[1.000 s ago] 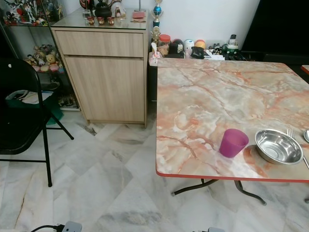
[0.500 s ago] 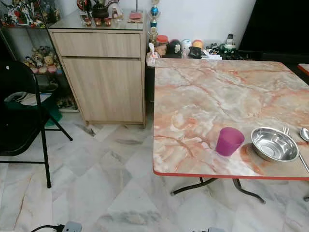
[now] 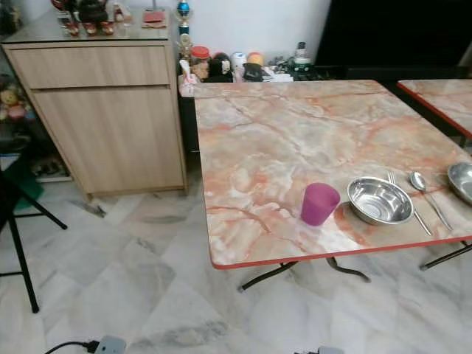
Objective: Setting the table
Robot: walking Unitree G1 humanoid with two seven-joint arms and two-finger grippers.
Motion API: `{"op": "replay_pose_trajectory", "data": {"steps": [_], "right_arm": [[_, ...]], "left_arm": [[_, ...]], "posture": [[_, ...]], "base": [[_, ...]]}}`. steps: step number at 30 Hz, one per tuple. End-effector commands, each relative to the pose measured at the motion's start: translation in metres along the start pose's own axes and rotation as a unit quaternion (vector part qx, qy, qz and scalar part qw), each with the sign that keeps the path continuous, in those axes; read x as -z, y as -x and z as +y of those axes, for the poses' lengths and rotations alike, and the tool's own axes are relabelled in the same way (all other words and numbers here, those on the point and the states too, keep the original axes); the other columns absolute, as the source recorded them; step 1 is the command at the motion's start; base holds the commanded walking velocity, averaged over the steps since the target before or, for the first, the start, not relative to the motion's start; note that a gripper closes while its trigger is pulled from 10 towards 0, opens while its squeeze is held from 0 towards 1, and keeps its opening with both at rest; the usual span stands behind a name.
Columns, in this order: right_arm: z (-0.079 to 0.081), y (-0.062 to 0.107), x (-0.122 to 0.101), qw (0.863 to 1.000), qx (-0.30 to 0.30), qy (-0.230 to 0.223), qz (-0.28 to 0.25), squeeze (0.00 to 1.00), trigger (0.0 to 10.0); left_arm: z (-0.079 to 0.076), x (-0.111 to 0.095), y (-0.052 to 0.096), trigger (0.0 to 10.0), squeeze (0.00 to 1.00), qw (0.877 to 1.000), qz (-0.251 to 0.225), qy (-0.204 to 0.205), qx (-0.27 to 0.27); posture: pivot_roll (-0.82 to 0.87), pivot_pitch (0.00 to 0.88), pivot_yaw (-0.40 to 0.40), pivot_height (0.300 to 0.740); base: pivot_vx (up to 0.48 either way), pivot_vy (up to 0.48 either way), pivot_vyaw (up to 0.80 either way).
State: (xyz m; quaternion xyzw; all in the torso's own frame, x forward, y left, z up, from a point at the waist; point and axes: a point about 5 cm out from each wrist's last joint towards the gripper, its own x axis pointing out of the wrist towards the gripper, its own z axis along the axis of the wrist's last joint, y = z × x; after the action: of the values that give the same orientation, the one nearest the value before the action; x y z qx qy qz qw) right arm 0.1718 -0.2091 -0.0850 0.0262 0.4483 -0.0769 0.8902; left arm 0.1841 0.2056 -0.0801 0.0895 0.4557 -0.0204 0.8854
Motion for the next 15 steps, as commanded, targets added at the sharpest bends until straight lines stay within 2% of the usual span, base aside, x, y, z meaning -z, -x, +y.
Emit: {"op": "replay_pose_trajectory", "data": {"steps": [1, 3, 15], "right_arm": [[0.0250, -0.0023, -0.0019, 0.996, -0.038, -0.080, 0.011, 0.00, 10.0], [0.0249, -0.0024, -0.0024, 0.996, -0.039, -0.080, 0.010, 0.00, 10.0], [0.0240, -0.0018, 0.0005, 0.996, -0.038, -0.074, 0.015, 0.00, 10.0]], "left_arm": [[0.0093, -0.0319, -0.0036, 10.0, 0.00, 0.996, -0.053, 0.070, -0.010], [0.0094, -0.0317, -0.0035, 10.0, 0.00, 0.996, -0.053, 0.066, -0.009], [0.0079, -0.0321, -0.0036, 10.0, 0.00, 0.997, -0.054, 0.062, -0.006]], "posture": [[0.08, 0.092, -0.054, 0.740], [0.08, 0.093, -0.052, 0.740], [0.08, 0.104, -0.055, 0.740]], "base": [[0.000, 0.000, 0.00], [0.000, 0.000, 0.00], [0.000, -0.280, 0.00]]}}
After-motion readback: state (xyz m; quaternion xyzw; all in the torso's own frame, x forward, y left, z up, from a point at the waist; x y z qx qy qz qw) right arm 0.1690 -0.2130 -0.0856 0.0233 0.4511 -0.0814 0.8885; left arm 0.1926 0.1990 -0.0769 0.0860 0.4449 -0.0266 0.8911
